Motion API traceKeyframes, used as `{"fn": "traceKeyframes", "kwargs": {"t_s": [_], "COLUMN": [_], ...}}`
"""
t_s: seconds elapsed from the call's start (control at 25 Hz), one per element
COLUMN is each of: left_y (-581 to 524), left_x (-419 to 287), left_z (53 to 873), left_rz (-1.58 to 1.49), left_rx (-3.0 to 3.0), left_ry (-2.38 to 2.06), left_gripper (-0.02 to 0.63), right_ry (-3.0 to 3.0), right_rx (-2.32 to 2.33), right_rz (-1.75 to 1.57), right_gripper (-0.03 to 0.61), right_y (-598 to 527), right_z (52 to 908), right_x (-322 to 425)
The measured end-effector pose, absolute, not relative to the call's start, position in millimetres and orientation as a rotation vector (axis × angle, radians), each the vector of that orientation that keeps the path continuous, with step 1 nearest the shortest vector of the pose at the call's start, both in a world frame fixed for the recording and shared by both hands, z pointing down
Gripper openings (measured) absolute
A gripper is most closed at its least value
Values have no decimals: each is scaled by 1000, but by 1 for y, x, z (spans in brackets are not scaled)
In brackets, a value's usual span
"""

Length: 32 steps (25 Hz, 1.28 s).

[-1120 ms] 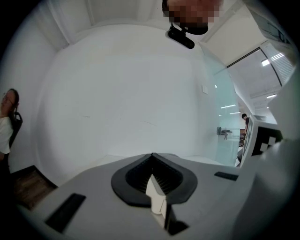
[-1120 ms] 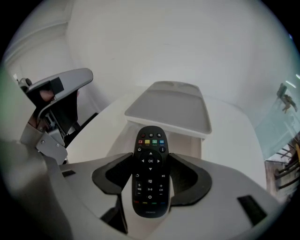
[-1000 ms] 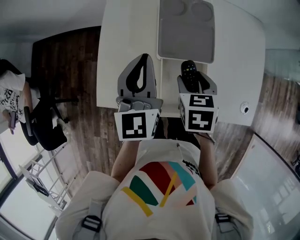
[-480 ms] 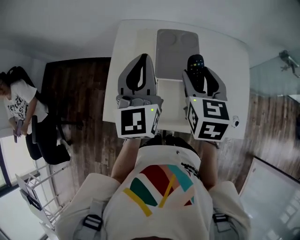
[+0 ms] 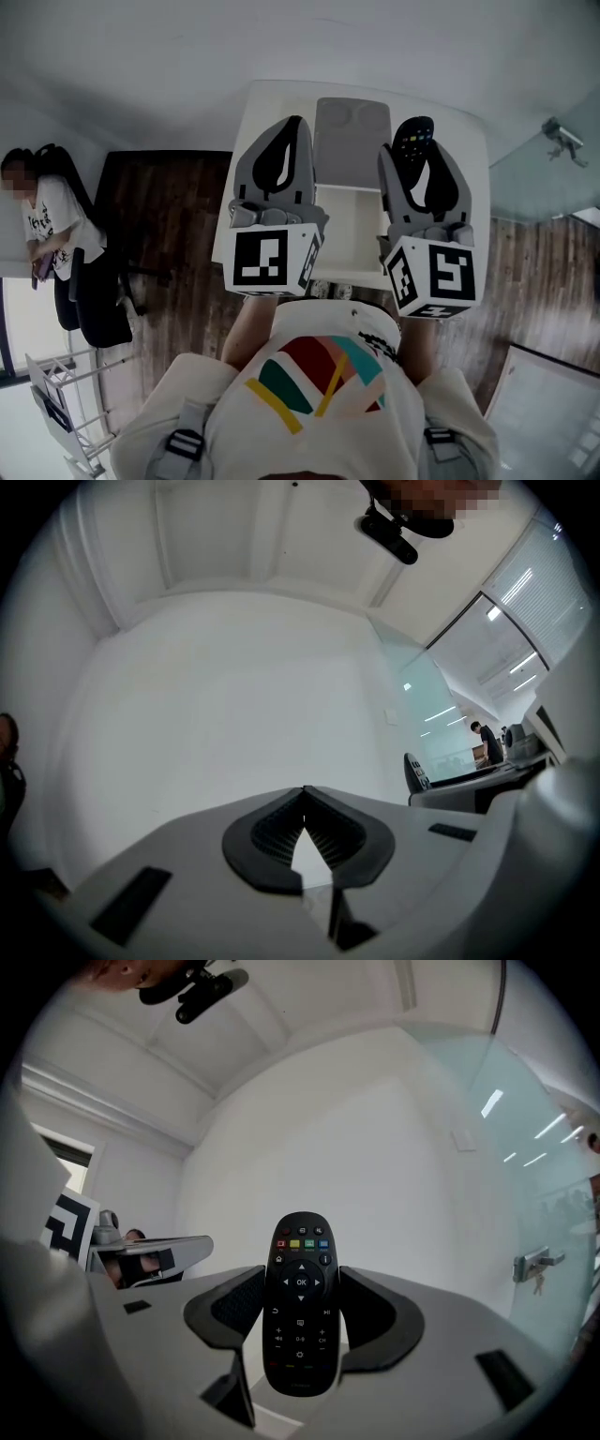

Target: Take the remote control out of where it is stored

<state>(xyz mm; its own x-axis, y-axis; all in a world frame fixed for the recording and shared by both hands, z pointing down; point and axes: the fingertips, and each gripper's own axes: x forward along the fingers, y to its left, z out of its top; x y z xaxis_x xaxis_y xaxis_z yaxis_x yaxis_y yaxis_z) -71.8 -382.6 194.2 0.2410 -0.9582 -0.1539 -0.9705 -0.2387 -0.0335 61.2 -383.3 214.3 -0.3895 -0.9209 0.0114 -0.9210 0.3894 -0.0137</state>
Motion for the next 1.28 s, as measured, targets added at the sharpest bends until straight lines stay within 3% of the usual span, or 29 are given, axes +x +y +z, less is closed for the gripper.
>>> {"fn": "traceKeyframes", "kwargs": {"t_s": [1.28], "left_y": [-358], "left_x": [-59], "left_z": [174], "left_rz": [150], "left_rx": [-2361], "left_ry": [1804], "left_gripper": [6], "right_ry": [-2660], "right_rx": [1764], "right_rz": [-61], "right_gripper": [252], "right_y": [-349], "right_z": [204], "right_x": [72]}}
